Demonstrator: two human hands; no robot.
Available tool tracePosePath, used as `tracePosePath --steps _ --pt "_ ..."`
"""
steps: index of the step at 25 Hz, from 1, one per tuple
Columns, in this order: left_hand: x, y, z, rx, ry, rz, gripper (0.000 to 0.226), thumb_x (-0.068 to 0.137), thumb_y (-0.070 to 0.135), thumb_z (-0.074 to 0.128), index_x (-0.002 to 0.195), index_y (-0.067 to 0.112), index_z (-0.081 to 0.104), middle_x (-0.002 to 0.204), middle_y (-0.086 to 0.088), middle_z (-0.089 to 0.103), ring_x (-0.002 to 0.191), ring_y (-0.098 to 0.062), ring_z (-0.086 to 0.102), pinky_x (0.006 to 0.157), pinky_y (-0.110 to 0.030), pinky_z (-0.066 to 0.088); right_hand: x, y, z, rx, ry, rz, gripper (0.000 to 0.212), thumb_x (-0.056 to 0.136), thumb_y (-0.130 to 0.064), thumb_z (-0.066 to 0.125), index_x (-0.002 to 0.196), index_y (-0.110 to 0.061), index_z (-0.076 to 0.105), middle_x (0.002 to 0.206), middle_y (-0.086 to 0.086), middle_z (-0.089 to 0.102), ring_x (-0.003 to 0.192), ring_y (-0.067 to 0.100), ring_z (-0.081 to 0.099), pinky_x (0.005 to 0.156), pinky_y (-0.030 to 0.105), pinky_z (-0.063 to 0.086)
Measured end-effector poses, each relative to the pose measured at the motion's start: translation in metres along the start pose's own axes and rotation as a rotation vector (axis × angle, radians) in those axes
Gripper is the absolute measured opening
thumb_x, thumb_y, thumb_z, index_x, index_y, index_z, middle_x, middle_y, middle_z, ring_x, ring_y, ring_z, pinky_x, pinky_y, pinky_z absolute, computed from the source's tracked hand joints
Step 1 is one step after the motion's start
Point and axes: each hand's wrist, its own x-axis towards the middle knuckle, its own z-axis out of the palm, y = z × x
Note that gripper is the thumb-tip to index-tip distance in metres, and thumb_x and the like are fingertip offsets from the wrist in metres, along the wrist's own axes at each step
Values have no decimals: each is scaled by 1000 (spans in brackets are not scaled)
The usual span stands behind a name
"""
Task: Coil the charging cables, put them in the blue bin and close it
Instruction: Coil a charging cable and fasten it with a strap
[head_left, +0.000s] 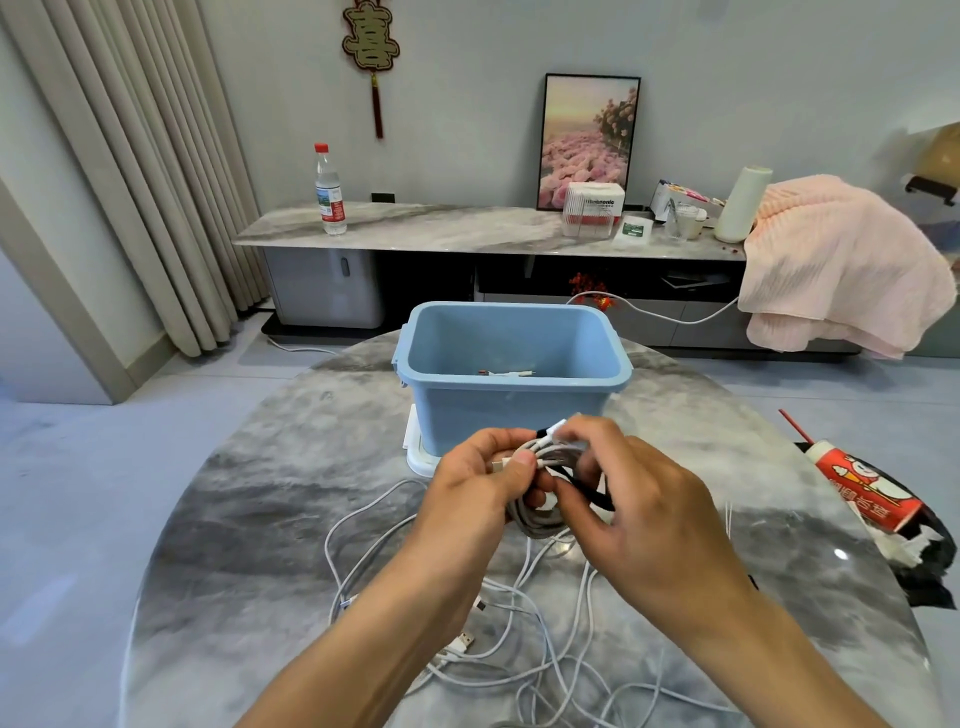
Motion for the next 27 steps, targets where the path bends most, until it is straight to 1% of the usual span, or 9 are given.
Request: tracePosePath --steps 3,6,10,14,18,21,23,25,27 --pt "-3 -3 2 106 -45 58 17 98 2 52 108 9 63 79 -5 68 71 -10 63 71 -22 51 2 5 -1 117 -157 194 52 84 -21 71 132 -26 51 60 -15 44 58 10 45 55 30 40" --pt "-7 -6 5 168 -99 68 18 98 -2 49 110 6 59 83 -3 69 71 -5 65 68 -16 50 5 8 -2 98 -200 238 23 83 -22 70 103 -29 61 49 -12 39 55 10 42 52 25 33" --pt "-6 -8 5 239 -104 37 21 98 -1 49 111 10 61 91 -5 72 73 -5 65 65 -14 48 3 10 -4 173 -260 289 18 81 -17 69 93 -28 61 52 -17 51 53 10 44 49 20 29" --pt "-5 -10 4 255 -85 26 22 98 1 50 110 13 64 88 0 74 73 -4 67 65 -15 49 1 6 -3 217 -273 279 24 82 -15 68 98 -32 61 56 -24 52 55 7 47 50 20 31" --pt "-3 -9 1 256 -46 126 22 98 2 51 102 16 67 80 0 73 71 -6 66 64 -17 49 2 1 -2 199 -216 226 30 84 -20 71 107 -35 59 59 -29 50 52 3 43 52 18 30" --pt "0 -4 0 227 -13 200 23 98 1 51 101 15 68 71 6 69 65 -5 62 62 -17 49 3 -5 -3 155 -187 159 45 86 -25 71 122 -39 48 58 -24 46 56 5 43 55 27 40" --pt "2 -3 -2 238 1 241 23 98 1 51 104 15 69 74 6 70 67 -6 62 66 -20 51 3 -8 -7 88 -168 88 52 86 -24 72 129 -34 46 69 -17 60 61 15 57 55 34 48" --pt "4 -5 -3 253 17 264 23 97 1 53 107 14 69 79 2 71 71 -8 64 68 -22 52 4 -8 -12 -38 -119 -7 49 82 -20 77 126 -23 54 69 -4 66 60 24 62 47 36 51" --pt "6 -6 -3 283 34 280 24 96 1 54 108 15 69 81 -2 71 72 -10 65 69 -23 53 5 -8 -15 -125 -43 -63 31 76 -14 82 103 -15 66 61 -1 62 54 25 58 39 36 48"
